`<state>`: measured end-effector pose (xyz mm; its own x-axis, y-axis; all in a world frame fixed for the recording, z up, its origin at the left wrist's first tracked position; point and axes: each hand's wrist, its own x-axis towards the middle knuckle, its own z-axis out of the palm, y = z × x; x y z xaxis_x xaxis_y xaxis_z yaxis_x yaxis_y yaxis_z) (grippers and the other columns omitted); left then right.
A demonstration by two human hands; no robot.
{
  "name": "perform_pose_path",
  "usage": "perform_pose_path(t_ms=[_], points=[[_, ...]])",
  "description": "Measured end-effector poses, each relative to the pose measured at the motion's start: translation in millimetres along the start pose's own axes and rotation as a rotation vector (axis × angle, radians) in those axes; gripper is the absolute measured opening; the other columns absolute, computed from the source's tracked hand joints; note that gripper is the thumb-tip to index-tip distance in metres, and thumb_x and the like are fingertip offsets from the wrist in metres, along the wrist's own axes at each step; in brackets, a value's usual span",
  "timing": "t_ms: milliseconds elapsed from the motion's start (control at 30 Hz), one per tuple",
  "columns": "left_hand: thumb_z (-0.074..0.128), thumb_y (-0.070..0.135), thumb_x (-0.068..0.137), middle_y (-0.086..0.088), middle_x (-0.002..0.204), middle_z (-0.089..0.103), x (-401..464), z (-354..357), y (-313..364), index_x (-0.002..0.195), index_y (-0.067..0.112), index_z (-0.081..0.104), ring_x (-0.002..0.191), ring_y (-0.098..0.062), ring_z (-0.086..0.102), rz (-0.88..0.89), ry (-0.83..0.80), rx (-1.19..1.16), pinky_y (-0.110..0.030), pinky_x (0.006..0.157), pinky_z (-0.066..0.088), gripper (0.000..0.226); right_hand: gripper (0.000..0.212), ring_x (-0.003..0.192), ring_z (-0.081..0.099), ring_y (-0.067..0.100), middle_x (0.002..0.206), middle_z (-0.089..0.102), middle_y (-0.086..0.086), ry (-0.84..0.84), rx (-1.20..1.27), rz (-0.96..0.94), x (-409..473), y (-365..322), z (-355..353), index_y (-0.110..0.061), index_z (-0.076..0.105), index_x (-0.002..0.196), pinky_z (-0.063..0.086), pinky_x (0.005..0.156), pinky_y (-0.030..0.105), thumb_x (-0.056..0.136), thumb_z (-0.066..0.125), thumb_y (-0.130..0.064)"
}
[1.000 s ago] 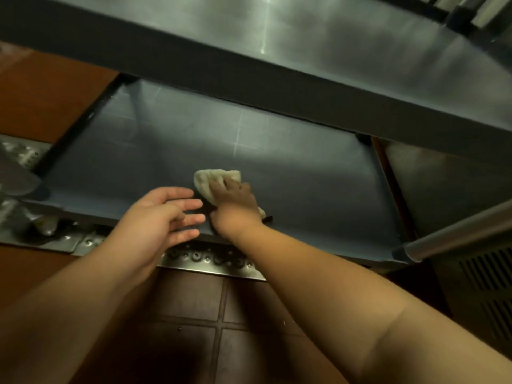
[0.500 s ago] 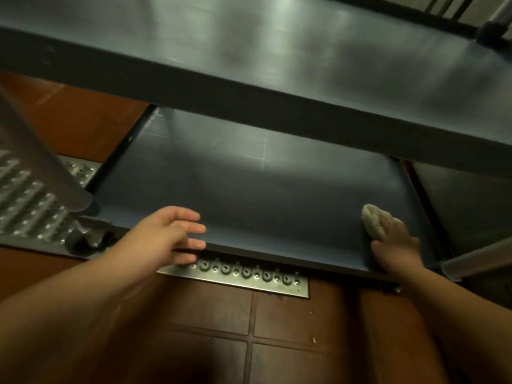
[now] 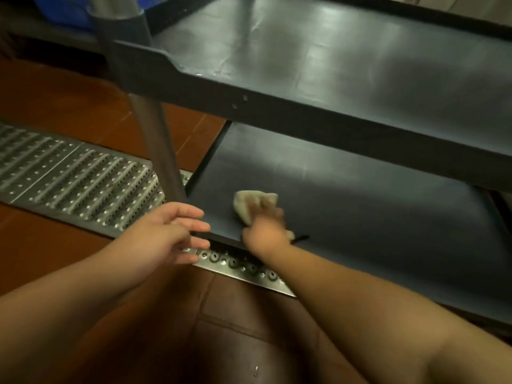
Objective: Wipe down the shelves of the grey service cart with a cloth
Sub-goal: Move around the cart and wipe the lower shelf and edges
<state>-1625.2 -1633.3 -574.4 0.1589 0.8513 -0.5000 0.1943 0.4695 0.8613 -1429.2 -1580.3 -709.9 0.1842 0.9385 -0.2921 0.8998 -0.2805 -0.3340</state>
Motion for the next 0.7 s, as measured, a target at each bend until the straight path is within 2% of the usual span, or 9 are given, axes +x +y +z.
perform_pose_path(t_ms=[100,167,267,333,433,500,600,667,700], points=[[0.043,-0.015,0.088,-0.015,0.108,0.068,1.5,-2.4,2.6,0.110,0.008,0.059,0.085,-0.029,0.071,0.004,0.016,-0.058,-0.039,0.071,0.059,0.035,0.067,0.133,0.044,0.030,0.150,0.044,0.007,0.030,0.286,-0.204,4.2,-46.6,-3.9,-0.025,0.042,0.146,0.034,0.113,0.034,0.081,0.058,-0.021],[0.042,-0.015,0.088,-0.015,0.108,0.068,2.6,-0.8,3.6,0.111,0.007,0.059,0.085,-0.029,0.070,0.002,0.009,-0.073,-0.036,0.068,0.059,0.036,0.055,0.125,0.053,0.028,0.137,0.057,0.009,0.110,0.494,-0.269,-4.1,-61.3,-18.8,-0.017,0.055,0.136,0.040,0.109,0.037,0.082,0.058,-0.010],[0.041,-0.016,0.088,-0.016,0.109,0.067,6.1,5.5,-0.2,0.112,0.006,0.058,0.086,-0.028,0.069,-0.009,0.002,-0.060,-0.035,0.066,0.059,0.037,0.047,0.116,0.060,0.026,0.125,0.066,0.009,0.246,0.586,-0.349,-18.8,-48.2,-32.3,-0.012,0.063,0.125,0.047,0.101,0.036,0.080,0.057,-0.002],[0.040,-0.015,0.089,-0.016,0.109,0.067,8.0,12.7,-5.1,0.112,0.007,0.059,0.084,-0.026,0.069,-0.016,-0.003,-0.046,-0.036,0.069,0.058,0.037,0.047,0.111,0.063,0.018,0.123,0.067,0.002,0.257,0.678,-0.267,-24.7,-16.5,-39.1,-0.018,0.063,0.127,0.048,0.098,0.027,0.083,0.059,-0.002],[0.038,-0.012,0.091,-0.016,0.108,0.067,10.8,26.8,-11.4,0.112,0.006,0.058,0.080,-0.023,0.068,-0.007,-0.008,-0.040,-0.035,0.067,0.057,0.034,0.035,0.082,0.065,0.004,0.096,0.068,-0.015,0.199,0.899,-0.008,-26.8,46.7,-60.1,-0.039,0.062,0.107,0.052,0.073,0.018,0.091,0.061,-0.008],[0.038,-0.011,0.091,-0.014,0.106,0.067,13.4,35.7,-13.9,0.112,0.007,0.058,0.080,-0.023,0.068,-0.007,-0.021,-0.025,-0.037,0.069,0.057,0.034,0.027,0.078,0.067,0.010,0.087,0.069,-0.015,0.320,0.879,0.067,-25.2,84.9,-74.0,-0.038,0.065,0.102,0.051,0.064,0.023,0.089,0.062,-0.014],[0.040,-0.011,0.089,-0.013,0.107,0.068,16.4,43.8,-21.1,0.108,0.011,0.059,0.080,-0.023,0.070,-0.017,-0.043,-0.007,-0.038,0.068,0.056,0.035,0.025,0.072,0.068,0.015,0.084,0.070,-0.007,0.484,0.658,0.160,-21.2,129.3,-79.2,-0.036,0.066,0.105,0.053,0.062,0.025,0.082,0.060,-0.027],[0.043,-0.012,0.087,-0.012,0.107,0.068,16.1,45.2,-28.3,0.107,0.012,0.060,0.080,-0.023,0.070,-0.037,-0.055,-0.009,-0.037,0.066,0.057,0.035,0.041,0.086,0.070,0.026,0.098,0.071,0.001,0.466,0.504,0.203,-18.3,148.5,-69.6,-0.035,0.063,0.114,0.057,0.080,0.040,0.074,0.055,-0.040],[0.044,-0.012,0.087,-0.013,0.106,0.068,15.1,44.6,-31.7,0.108,0.011,0.060,0.079,-0.023,0.070,-0.048,-0.053,-0.012,-0.037,0.066,0.057,0.035,0.051,0.099,0.067,0.031,0.111,0.068,0.005,0.428,0.416,0.236,-15.9,150.9,-62.7,-0.033,0.060,0.121,0.054,0.090,0.045,0.070,0.053,-0.038]])
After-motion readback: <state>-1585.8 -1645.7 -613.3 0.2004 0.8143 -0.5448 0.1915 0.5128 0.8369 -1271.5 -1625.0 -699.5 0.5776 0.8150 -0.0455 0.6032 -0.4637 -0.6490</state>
